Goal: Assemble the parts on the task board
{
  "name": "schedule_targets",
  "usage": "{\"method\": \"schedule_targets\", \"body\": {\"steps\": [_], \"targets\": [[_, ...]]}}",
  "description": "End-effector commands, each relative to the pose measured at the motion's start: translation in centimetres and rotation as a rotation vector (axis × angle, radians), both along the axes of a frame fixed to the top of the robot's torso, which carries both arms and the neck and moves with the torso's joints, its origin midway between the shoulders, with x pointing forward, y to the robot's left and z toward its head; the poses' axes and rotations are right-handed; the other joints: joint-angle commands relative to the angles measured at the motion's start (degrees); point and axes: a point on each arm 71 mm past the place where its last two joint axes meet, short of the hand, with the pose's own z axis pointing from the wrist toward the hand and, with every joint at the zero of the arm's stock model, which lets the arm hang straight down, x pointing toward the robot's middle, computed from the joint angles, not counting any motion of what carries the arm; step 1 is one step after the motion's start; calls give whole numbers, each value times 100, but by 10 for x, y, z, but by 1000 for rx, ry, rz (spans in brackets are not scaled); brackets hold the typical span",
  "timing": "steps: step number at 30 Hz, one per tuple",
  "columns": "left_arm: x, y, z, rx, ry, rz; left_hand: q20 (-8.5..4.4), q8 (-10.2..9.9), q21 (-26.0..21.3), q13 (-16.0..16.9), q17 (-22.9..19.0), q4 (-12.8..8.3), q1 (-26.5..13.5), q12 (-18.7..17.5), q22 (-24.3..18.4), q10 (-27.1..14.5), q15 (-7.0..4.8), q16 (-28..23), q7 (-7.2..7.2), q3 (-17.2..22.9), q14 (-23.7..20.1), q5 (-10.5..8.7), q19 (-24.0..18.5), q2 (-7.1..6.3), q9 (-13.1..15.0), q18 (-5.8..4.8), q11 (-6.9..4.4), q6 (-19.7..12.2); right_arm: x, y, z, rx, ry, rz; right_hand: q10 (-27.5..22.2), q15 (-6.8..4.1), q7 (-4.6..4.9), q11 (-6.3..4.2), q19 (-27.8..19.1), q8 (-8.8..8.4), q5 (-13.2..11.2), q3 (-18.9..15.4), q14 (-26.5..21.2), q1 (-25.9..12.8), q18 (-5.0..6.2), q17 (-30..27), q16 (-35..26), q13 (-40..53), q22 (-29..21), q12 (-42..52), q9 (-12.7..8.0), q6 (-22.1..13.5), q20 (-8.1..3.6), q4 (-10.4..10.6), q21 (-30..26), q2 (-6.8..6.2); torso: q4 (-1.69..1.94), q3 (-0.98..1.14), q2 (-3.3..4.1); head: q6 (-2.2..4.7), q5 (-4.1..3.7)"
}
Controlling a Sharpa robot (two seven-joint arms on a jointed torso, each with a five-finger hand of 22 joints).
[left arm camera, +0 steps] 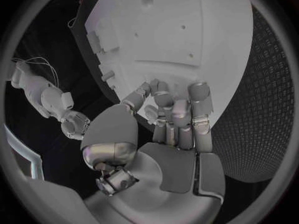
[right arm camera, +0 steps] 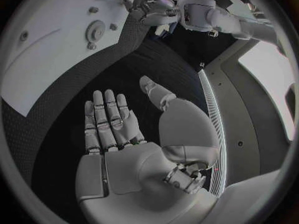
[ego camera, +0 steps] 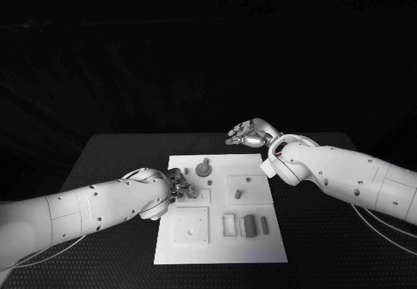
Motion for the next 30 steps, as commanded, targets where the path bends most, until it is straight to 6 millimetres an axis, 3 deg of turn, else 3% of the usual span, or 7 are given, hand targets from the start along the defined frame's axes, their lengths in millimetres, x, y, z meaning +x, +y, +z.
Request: {"method": "schedule_targets", "body": {"steps": [1, 18, 30], "targets": [[-2, -2, -3, 2, 21, -10, -26, 16, -41, -8, -14, 52, -79, -16, 10, -12, -228, 39, 10, -13, 155, 32, 2, -19, 350, 135, -34, 9, 0, 2, 0, 0, 8, 15, -28, 10, 129, 29, -24, 21, -8, -3, -28, -61, -5, -10, -25, -11, 9, -11, -7, -11, 0, 20, -39, 6, 3, 2, -3, -3, -2], [0, 0, -4, 10, 23, -12, -33, 46, -50, -13, -50, 161, -177, -13, 23, -3, -235, 67, 2, -28, 152, 30, 12, -90, 343, 140, -41, 7, 0, 3, 0, 5, 7, 19, -27, 15, 130, 30, -35, 24, -8, -6, -38, -62, -7, -11, -33, -32, 20, -5, -15, -13, 3, 27, -50, 8, 12, -11, -2, -8, 3], [0, 0, -3, 8, 20, -11, -36, 62, -63, -20, -80, 240, -268, -17, 32, -6, -236, 83, 2, -56, 142, 29, 12, -199, 335, 142, -42, -10, 0, 3, -1, 4, 11, 21, -28, 22, 131, 31, -49, 26, -8, -10, -55, -61, -11, -13, -45, -50, 30, 0, -21, -16, 5, 31, -61, 8, 0, -6, -1, -7, 2]]}}
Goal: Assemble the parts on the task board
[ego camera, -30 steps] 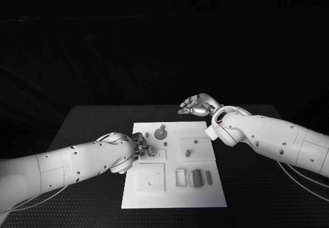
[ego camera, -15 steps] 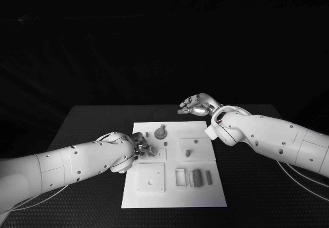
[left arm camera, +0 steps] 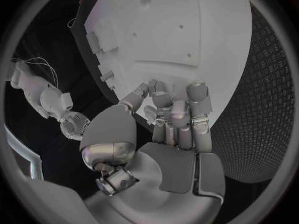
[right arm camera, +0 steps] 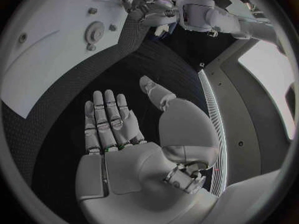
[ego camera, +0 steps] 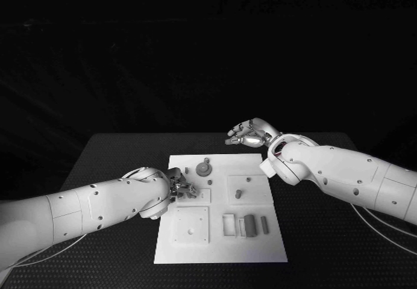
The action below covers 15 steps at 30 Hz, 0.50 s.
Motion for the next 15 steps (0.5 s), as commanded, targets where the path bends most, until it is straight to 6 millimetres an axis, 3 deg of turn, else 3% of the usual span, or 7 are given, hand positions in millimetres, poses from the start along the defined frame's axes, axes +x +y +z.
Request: {"method": "schedule_targets", "body": {"steps": [1, 3, 7, 15], "targets": [[-1, -1, -2, 3, 14, -9, -36, 17, -38, -9, -13, 51, -68, -17, 23, 4, -119, 42, 34, -17, 93, 5, 12, -58, -6, 105, -32, -21, 0, 1, 0, 2, 3, 16, -8, 4, 131, 10, -50, 26, -8, -10, -36, -61, -12, -10, -24, -12, 8, 0, -11, -16, 6, 32, -40, 7, -2, 3, 1, 0, -9], [-1, -1, -2, 3, 14, -9, -35, 20, -41, -10, -19, 68, -110, -18, 26, 3, -118, 47, 35, -46, 91, 5, 12, -109, -8, 104, -31, -25, 0, 1, 0, 2, 3, 16, -8, 5, 131, 10, -52, 27, -8, -11, -38, -61, -12, -10, -25, -14, 9, 0, -11, -17, 6, 32, -41, 7, 0, 4, 0, -4, -14], [-1, 0, -3, 6, 20, -15, -46, 35, -49, -10, -42, -52, -257, -16, 46, -6, -122, 67, 30, -332, 79, 14, -8, -55, -13, 113, -33, -44, 0, 2, 0, 4, 7, 20, -10, 7, 132, 11, -56, 26, -8, -14, -43, -64, -14, -10, -28, -19, 12, 1, -14, -19, 8, 33, -45, 2, 1, 7, 1, -2, -15], [-1, 2, -3, 6, 18, -10, -53, 44, -69, -16, -68, -83, -385, -21, 47, -13, -128, 75, 26, -494, 67, 12, -14, -145, -26, 120, -40, -55, 0, 0, -1, 7, 9, 17, -23, 29, 136, 18, -101, 27, -8, -36, -94, -79, -30, -18, -59, -59, 34, 6, -30, -33, 18, 48, -73, -53, 0, 7, -1, 3, -23]]}}
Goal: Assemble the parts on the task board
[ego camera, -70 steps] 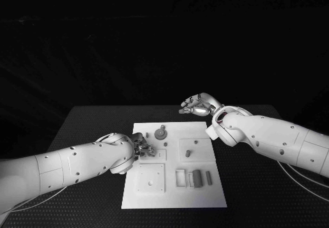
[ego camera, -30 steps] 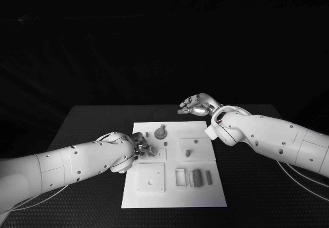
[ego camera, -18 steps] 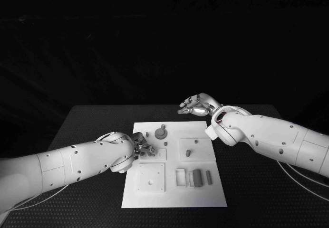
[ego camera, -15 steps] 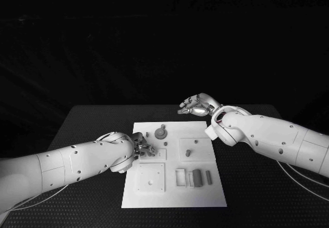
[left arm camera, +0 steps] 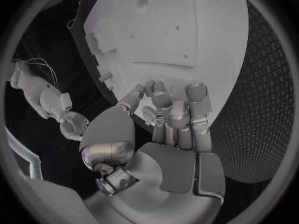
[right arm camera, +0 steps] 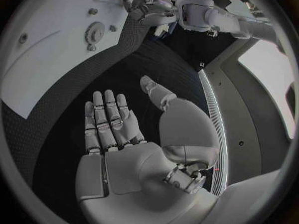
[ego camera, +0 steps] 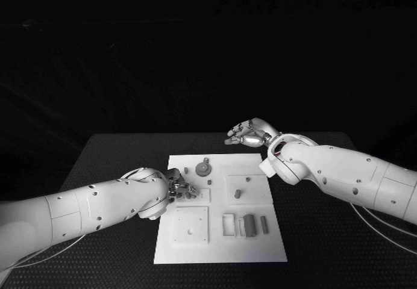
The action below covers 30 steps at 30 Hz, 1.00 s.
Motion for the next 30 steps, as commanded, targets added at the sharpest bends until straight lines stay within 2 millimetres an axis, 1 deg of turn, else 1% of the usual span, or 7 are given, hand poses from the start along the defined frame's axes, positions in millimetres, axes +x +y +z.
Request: {"method": "schedule_targets", "body": {"steps": [1, 7, 12, 16, 21, 22, 30], "targets": [[-1, -1, -1, 0, 11, -12, -32, 11, -30, -6, -11, 5, -77, -22, 48, -33, -78, 14, 15, -40, 17, -5, 8, 8, -8, 43, -21, -24, 0, 1, 0, 9, 4, 15, -24, 11, 138, 19, -42, 28, -8, -26, -36, -62, -32, -6, -23, -14, 14, 8, -10, -34, -1, 43, -29, -37, 1, -1, -1, 5, -7], [-1, -2, -1, -4, 7, -13, -35, 15, -36, -8, -20, 7, -106, -22, 46, -33, -81, 17, 13, -65, 15, -5, 10, 8, -12, 45, -23, -24, 0, 1, 0, 7, 5, 14, -29, 19, 140, 22, -59, 32, -8, -44, -54, -115, -37, -4, -33, -50, 41, 18, -24, -42, 2, 115, -44, -102, 4, -4, 0, 6, -8], [-2, -1, 0, -11, 5, -15, -36, 18, -44, -10, -28, 13, -137, -24, 45, -34, -83, 20, 12, -89, 12, -6, 10, -6, -16, 47, -25, -27, 0, 1, -1, 7, 7, 16, -30, 21, 141, 22, -66, 34, -8, -56, -60, -129, -39, -3, -36, -62, 50, 22, -28, -45, 3, 132, -49, -108, 4, -5, 1, 2, -15], [-1, 2, 1, -17, -3, -7, -39, 21, -52, -13, -38, 25, -179, -25, 43, -34, -84, 23, 10, -117, 9, -7, 12, -28, -21, 50, -26, -29, 0, 1, -1, 6, 9, 14, -32, 22, 142, 23, -70, 35, -8, -66, -62, -137, -39, -2, -36, -71, 56, 25, -31, -48, 3, 140, -53, -104, 1, -3, 8, 25, -20], [-1, 2, 1, -23, -5, -3, -42, 27, -68, -16, -55, 40, -268, -29, 41, -38, -86, 27, 9, -182, 3, -8, 11, -86, -29, 53, -28, -36, 0, 1, -1, 7, 9, 13, -37, 24, 142, 25, -80, 36, -8, -82, -71, -147, -41, -1, -40, -83, 65, 26, -35, -53, 4, 148, -60, -106, 6, -4, 1, 10, -22], [-1, 2, 2, -25, -7, -2, -54, 32, -84, -16, -67, -38, -321, -30, 43, -44, -88, 34, 3, -299, -6, -8, -1, -40, -34, 64, -30, -48, 0, 1, -1, 7, 9, 14, -43, 26, 142, 26, -94, 35, -8, -92, -78, -153, -47, -2, -44, -90, 68, 26, -38, -57, 6, 151, -68, -111, 4, -5, 2, 11, -25], [1, 4, 4, -32, -20, 8, -54, 40, -104, -19, -88, -115, -444, -34, 43, -50, -92, 42, 4, -465, -18, -7, -4, -95, -46, 65, -33, -57, 0, 0, -2, 10, 15, 12, -79, 56, 147, 41, -277, 42, -8, -180, -156, -187, -118, -2, -78, -155, 123, 34, -59, -83, 37, 179, -156, -127, 4, -8, 0, 15, -48]]}}
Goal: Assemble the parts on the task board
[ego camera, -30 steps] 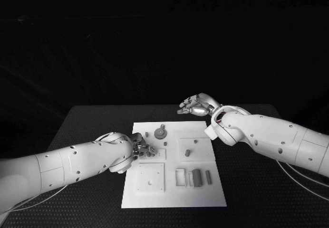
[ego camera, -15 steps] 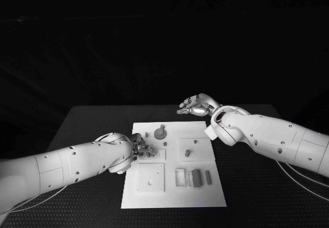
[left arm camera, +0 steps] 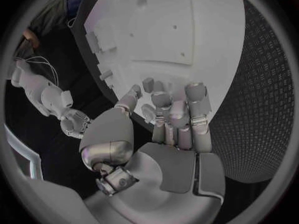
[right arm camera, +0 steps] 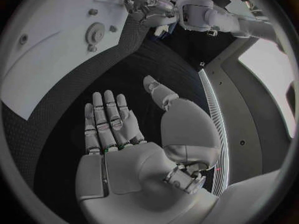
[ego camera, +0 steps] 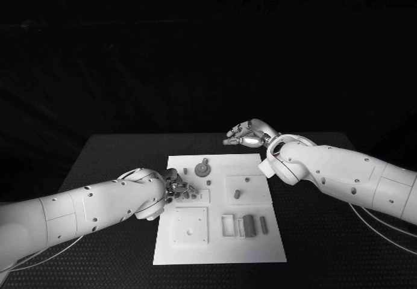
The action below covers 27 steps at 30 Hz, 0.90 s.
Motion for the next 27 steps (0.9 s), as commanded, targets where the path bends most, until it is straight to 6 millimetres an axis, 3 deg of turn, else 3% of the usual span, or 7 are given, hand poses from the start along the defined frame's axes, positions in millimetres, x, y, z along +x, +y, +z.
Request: {"method": "schedule_targets", "body": {"steps": [1, 10, 14, 19, 27], "targets": [[1, -1, 2, -21, -14, 0, -55, 38, -38, -7, -9, -10, -71, -35, 40, -31, -53, 20, 2, -47, 19, -7, -3, -22, -10, 107, -13, -27, -1, 1, -1, 5, 5, 13, -40, -2, 149, 0, -59, 20, -8, -44, -58, -71, -120, -4, -30, -14, 14, 34, -11, -44, -4, 8, -25, -7, -1, 3, -4, 2, -13], [1, 1, 3, -43, -15, 8, -64, 46, -61, -9, -28, -85, -143, -39, 36, -34, -58, 27, -2, -145, 10, -6, -2, 1, -21, 115, -19, -34, -1, 0, -1, 6, 6, 13, -48, 7, 150, 3, -96, 24, -8, -76, -84, -84, -135, -1, -38, -38, 45, 42, -19, -53, 0, 21, -40, -5, 1, 4, -4, 6, -13], [6, 1, 13, -100, -16, 29, -65, 27, -81, -14, -44, -164, -111, -52, 33, -52, -53, 22, 8, -159, -7, -6, -11, 75, -38, 117, -10, -80, 0, -2, -1, 4, 6, 8, -48, 8, 150, 2, -103, 26, -7, -80, -86, -80, -138, 1, -38, -44, 54, 46, -20, -53, -1, 22, -42, 6, 4, 8, -9, 23, -7], [13, 7, 33, -155, 4, 39, -49, -250, -195, -57, -114, -340, 47, -136, 4, -192, 116, -63, 183, -134, -135, -6, -143, 204, -171, 109, 162, -619, 2, -6, -2, 1, 2, -3, -48, 6, 149, 2, -101, 30, -7, -85, -84, -72, -136, 5, -34, -52, 67, 50, -23, -52, -5, 18, -41, 24, 2, 13, -12, 70, 8], [45, 35, 72, -127, -46, 93, -25, -334, -306, -104, -197, -342, 175, -188, -21, -299, 235, -122, 323, -131, -217, 3, -242, 218, -214, 146, 292, -914, 4, -12, -2, 1, 3, -19, -47, 5, 148, 1, -95, 34, -8, -92, -81, -66, -133, 8, -30, -60, 79, 56, -24, -51, -8, 14, -38, 37, 7, 16, -12, 95, 15]]}}
